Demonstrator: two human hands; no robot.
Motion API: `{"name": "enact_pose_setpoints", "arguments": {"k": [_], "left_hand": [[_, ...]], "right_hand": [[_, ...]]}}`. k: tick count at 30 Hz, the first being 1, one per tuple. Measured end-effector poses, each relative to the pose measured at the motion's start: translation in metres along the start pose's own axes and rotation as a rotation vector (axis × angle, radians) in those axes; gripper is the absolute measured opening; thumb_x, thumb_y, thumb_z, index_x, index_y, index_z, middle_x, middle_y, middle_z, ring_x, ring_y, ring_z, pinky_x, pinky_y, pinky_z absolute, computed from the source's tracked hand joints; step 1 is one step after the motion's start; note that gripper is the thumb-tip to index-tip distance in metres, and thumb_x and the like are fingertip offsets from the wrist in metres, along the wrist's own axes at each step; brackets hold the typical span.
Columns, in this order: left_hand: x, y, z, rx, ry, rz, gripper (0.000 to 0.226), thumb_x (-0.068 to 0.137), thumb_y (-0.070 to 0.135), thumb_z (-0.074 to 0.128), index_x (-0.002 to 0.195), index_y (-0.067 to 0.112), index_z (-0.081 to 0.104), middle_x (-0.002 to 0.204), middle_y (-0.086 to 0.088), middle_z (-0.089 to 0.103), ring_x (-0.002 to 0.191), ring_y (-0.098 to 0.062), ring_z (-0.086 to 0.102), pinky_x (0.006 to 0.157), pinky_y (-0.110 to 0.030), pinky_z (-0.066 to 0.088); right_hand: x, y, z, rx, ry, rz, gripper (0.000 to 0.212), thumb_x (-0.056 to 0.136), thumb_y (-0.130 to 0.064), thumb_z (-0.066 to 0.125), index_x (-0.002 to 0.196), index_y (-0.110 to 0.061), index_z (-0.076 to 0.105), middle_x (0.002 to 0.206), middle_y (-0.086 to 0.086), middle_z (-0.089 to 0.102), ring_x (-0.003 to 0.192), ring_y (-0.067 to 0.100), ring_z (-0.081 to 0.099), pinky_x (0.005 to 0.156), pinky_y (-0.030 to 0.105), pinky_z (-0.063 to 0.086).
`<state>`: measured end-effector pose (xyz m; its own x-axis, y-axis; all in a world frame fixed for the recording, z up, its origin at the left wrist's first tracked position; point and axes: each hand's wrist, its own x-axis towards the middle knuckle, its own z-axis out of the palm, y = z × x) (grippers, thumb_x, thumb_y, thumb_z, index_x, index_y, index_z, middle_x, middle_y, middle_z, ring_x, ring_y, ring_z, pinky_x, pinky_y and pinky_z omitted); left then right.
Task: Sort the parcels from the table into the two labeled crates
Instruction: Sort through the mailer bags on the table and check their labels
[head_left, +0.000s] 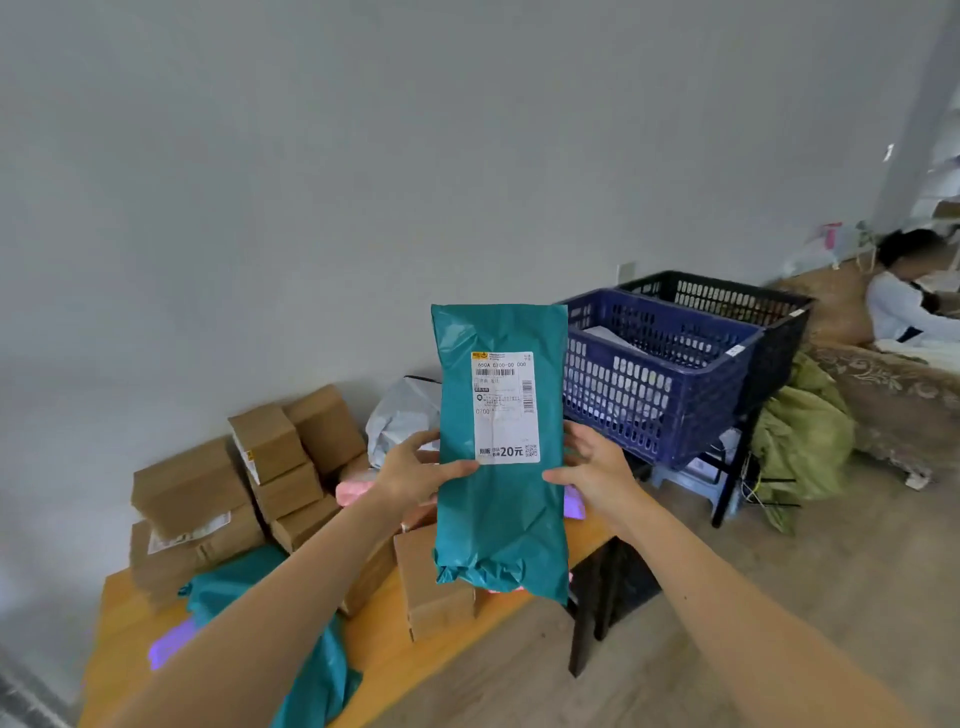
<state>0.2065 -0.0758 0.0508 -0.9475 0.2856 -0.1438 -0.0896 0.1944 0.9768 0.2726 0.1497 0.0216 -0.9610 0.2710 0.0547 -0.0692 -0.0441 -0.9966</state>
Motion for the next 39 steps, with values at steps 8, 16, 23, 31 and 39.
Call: {"name": "enact_pose_setpoints", "arguments": {"k": [8,16,23,31,39], "left_hand": [[0.012,0.010,0.160,0.006,-0.068,-0.038,0.063,0.070,0.016,0.086,0.126,0.005,0.058,0.113,-0.003,0.068,0.098,-0.022,0.068,0.081,-0.038,0.058],[0.028,0.024,0.290,0.052,-0.112,-0.023,0.070,0.069,0.023,0.087,0.127,0.011,0.050,0.094,0.011,0.058,0.074,-0.003,0.064,0.049,-0.018,0.051],[0.071,0.032,0.351,0.094,-0.153,-0.093,0.058,0.061,0.029,0.091,0.107,0.012,0.061,0.101,0.002,0.069,0.089,-0.019,0.071,0.077,-0.042,0.060],[0.140,0.050,0.410,0.111,-0.283,-0.078,0.058,0.067,0.029,0.088,0.115,0.011,0.061,0.108,-0.003,0.071,0.086,-0.020,0.073,0.072,-0.039,0.061],[0.243,0.084,0.464,0.052,-0.412,-0.104,0.052,0.071,0.027,0.085,0.113,0.013,0.056,0.094,0.001,0.075,0.078,-0.020,0.074,0.057,-0.031,0.059]], "right_hand": [[-0.012,-0.005,-0.156,0.003,0.100,0.007,0.063,0.073,0.020,0.067,0.114,-0.026,0.056,0.113,-0.009,0.065,0.102,0.008,0.062,0.076,0.026,0.055],[-0.014,-0.002,-0.284,-0.016,0.182,0.031,0.064,0.069,0.020,0.070,0.111,-0.027,0.059,0.109,-0.010,0.067,0.102,0.009,0.064,0.068,0.021,0.054],[0.004,-0.001,-0.344,-0.018,0.213,0.063,0.064,0.073,0.016,0.070,0.124,-0.021,0.053,0.113,-0.011,0.063,0.100,0.001,0.059,0.063,0.013,0.052],[0.057,0.001,-0.397,0.001,0.316,0.070,0.071,0.075,0.020,0.066,0.138,-0.006,0.045,0.127,0.008,0.056,0.105,0.015,0.057,0.066,0.015,0.052],[0.158,-0.015,-0.450,-0.043,0.423,0.094,0.077,0.075,0.017,0.069,0.143,-0.005,0.040,0.140,0.015,0.051,0.115,0.019,0.052,0.090,0.032,0.046]]}}
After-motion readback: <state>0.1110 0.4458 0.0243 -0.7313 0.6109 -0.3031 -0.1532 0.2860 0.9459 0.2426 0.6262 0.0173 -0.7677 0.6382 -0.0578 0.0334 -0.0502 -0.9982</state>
